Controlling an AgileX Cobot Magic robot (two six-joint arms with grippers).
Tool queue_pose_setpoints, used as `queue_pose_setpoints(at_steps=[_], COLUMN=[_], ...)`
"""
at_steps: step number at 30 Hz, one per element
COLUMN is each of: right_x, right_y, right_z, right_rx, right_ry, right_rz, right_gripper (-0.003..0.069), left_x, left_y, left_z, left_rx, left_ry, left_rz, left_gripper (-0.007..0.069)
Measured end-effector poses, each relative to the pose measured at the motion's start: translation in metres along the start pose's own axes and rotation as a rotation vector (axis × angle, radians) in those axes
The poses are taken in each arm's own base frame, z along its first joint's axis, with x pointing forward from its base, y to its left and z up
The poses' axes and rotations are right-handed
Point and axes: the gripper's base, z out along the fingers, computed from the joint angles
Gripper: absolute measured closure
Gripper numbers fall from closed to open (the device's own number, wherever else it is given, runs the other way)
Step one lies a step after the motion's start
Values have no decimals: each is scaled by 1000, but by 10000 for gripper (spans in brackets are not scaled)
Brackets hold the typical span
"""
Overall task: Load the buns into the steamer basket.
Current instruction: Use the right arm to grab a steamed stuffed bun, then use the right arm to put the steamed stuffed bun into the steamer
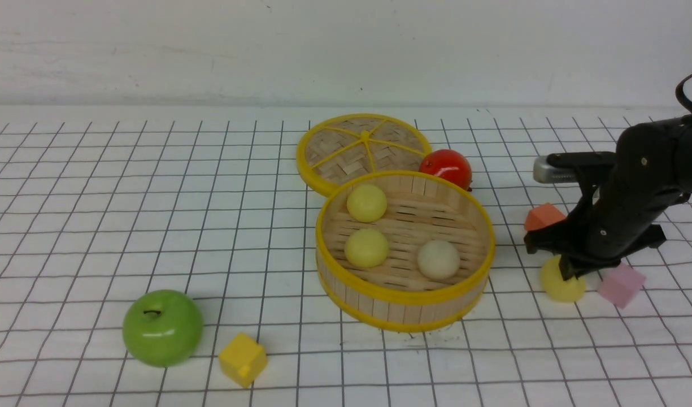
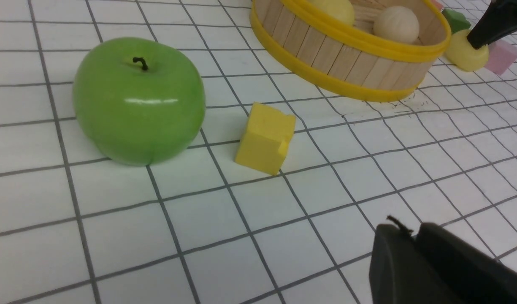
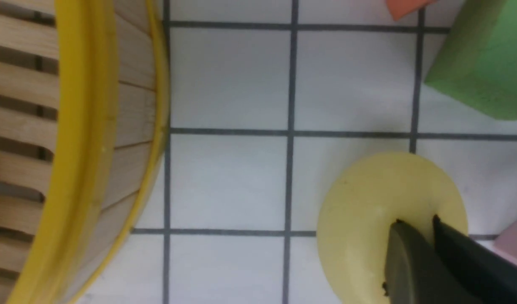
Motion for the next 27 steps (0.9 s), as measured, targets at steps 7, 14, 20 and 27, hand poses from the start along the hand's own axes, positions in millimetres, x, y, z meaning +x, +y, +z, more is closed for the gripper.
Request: queue_pose_setpoints(at_steps=[7, 14, 20, 27], right_x=[-2, -18, -40, -50], right_y=[5, 67, 111, 123], right_z=[-30, -89, -67, -7], right_rx=[-6, -180, -265, -254], right_ry=[-48, -262, -359, -324], right_rz=[-16, -141, -177, -170], right_gripper=[657, 650, 644, 573], left_x=[0, 0, 0, 0], left_y=[0, 0, 0, 0], left_z=[0, 0, 0, 0], left_rx=[0, 0, 0, 0], left_ry=[0, 0, 0, 0], left_rz=[0, 0, 0, 0], left_gripper=[554, 550, 542, 540])
